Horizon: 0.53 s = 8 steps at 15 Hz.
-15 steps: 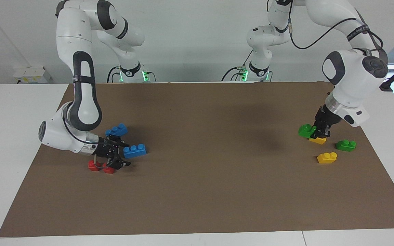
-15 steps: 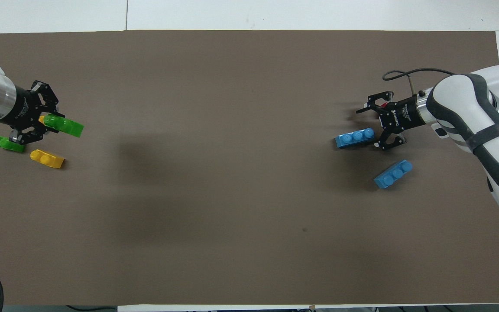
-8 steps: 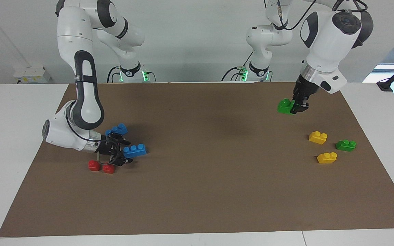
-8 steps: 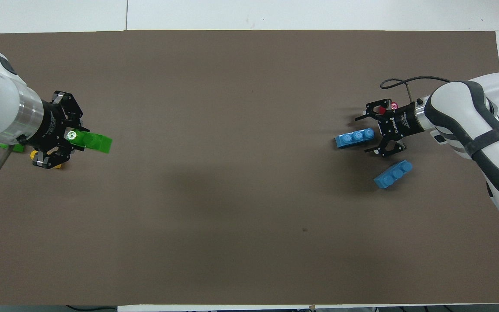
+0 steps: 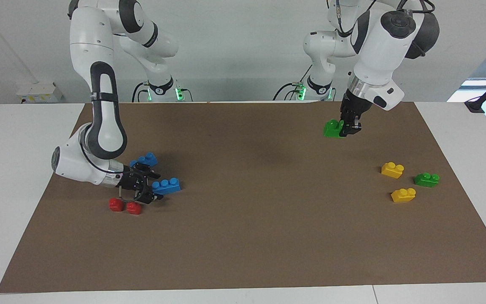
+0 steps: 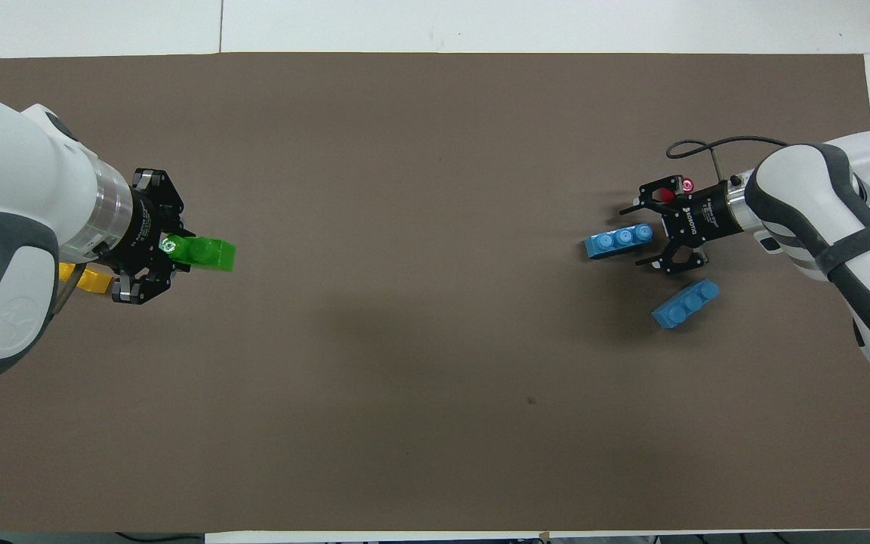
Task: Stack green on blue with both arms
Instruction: 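Close the left gripper on the green brick while the right gripper grasps the blue brick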
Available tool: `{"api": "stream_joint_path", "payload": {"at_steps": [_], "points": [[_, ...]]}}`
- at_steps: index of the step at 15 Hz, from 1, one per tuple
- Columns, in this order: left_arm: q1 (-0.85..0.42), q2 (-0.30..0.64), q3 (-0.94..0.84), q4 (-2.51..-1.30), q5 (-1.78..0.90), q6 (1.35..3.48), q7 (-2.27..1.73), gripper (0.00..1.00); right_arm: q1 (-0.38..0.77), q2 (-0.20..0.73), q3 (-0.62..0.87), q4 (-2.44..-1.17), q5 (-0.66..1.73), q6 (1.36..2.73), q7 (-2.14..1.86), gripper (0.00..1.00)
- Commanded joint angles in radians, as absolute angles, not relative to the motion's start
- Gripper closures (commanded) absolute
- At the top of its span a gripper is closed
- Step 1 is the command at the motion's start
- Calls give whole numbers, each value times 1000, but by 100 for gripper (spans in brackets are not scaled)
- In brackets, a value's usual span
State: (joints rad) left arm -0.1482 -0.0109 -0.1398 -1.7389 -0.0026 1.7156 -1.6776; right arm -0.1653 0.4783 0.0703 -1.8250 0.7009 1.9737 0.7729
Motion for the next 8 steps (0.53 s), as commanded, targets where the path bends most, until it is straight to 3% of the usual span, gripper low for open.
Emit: {"api": "stream_joint_path", "payload": {"at_steps": [1, 2, 8], "points": [[-160, -29, -127, -1758, -23, 1717, -1701, 100, -190, 449, 80, -1861, 726, 1961, 718, 86], [-161, -29, -127, -1758, -25, 1717, -1703, 100, -192, 448, 80, -1856, 726, 1945, 704, 100], [-160, -29, -127, -1758, -25, 1718, -1701, 100, -186, 449, 78, -1850, 727, 1947, 684, 100]]}}
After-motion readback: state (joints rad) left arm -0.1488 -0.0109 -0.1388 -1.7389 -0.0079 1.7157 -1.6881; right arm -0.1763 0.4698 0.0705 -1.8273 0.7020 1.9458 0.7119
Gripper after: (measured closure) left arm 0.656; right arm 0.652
